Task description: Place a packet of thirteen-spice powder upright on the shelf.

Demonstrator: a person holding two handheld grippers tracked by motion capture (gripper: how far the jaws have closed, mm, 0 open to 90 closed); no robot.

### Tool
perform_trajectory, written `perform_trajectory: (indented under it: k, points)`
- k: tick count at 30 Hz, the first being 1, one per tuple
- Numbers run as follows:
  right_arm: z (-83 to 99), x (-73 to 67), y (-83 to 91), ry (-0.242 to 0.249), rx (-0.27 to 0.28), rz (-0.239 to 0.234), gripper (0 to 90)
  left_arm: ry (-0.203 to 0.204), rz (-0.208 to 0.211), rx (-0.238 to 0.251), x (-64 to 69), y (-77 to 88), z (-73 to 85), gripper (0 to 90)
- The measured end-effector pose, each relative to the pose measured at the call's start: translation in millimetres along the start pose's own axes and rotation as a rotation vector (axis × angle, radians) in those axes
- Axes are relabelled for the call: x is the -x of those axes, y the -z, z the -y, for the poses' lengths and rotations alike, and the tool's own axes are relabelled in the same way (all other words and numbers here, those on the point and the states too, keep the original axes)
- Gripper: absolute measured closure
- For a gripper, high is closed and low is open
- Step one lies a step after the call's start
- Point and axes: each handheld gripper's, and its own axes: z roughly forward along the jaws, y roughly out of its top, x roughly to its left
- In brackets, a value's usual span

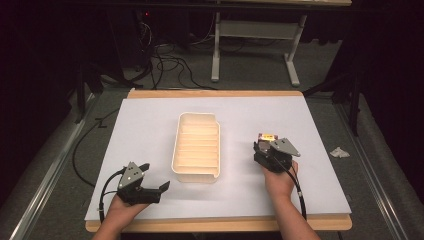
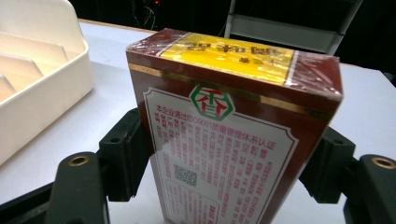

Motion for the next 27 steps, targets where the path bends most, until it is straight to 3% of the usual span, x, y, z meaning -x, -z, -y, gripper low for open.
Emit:
perform_trajectory:
  k: [14, 20, 27]
  points:
    - [3.5, 3.1, 2.8, -0.009, 0.006, -0.010, 28.1, 0.002, 0.001, -0.002, 0.4, -1.3, 0.6, 5.2]
    - [5.0, 7.5, 4.2, -0.008, 0.005, -0.036, 25.8, -0.005, 0.004, -0.009, 0.9, -3.5, 1.2, 5.4]
    - [4.9, 14.6, 5.6, -0.002, 0.004, -0.099, 18.9, -0.010, 0.006, -0.012, 1.0, -4.0, 1.4, 5.5]
